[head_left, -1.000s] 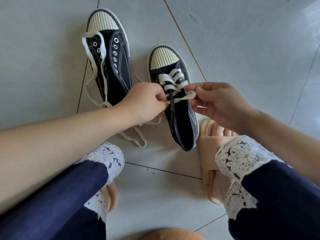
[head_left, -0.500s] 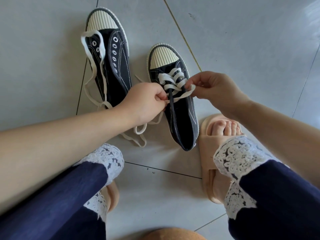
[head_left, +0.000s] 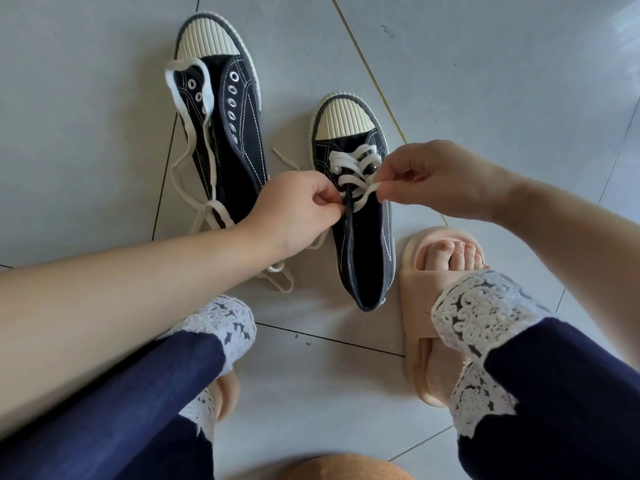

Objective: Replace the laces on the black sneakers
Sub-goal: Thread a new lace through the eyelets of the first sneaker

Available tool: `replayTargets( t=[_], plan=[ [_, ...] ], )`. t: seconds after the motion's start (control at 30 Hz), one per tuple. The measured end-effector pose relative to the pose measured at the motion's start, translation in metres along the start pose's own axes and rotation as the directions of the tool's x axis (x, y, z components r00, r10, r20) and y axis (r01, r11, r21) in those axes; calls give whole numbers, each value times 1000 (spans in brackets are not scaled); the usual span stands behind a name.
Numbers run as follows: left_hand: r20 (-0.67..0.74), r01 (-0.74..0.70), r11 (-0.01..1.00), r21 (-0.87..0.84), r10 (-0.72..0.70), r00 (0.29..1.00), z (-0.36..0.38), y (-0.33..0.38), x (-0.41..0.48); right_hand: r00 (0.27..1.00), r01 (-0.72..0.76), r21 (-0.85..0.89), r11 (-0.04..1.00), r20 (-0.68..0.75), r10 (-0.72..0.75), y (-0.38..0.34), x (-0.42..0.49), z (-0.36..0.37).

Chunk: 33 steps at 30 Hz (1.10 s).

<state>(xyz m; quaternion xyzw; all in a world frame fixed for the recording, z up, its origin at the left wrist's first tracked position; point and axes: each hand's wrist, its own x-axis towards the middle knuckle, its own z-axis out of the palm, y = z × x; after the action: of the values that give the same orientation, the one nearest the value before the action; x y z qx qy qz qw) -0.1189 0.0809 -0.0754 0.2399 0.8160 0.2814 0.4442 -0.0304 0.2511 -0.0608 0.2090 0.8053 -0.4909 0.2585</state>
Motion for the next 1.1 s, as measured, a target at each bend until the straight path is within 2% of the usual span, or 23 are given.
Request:
replayTargets(
  t=[0.1,0.27,0.37,0.5,0.83,0.97,1.1],
  plan=[
    [-6,25,999,-36,-26,1000,2,1,-1,1000,23,-38,999,10,-23,0,-1,1],
    [-5,31,999,-43,-31,999,2,-1,-1,974,161,-200,966,-129,-189,-2,-5,9],
    [-18,28,999,-45,-29,999,3,-1,-2,973,150,-231,961,-140,-186,-3,-8,14],
    [-45,22,999,-48,-24,999,5,-2,-1,955,135,-236,962,-227,-189,-7,-6,21],
    [-91,89,992,-92,-97,991,5,-7,-3,967,85,-250,965,-211,-140,-9,1,28],
    [-47,104,988,-118,-110,993,3,-3,-3,960,84,-294,952,-231,-156,-10,4,28],
    [39,194,938,-289,-190,981,5,2,-6,952,103,-433,895,-219,-215,-11,4,30]
  ],
)
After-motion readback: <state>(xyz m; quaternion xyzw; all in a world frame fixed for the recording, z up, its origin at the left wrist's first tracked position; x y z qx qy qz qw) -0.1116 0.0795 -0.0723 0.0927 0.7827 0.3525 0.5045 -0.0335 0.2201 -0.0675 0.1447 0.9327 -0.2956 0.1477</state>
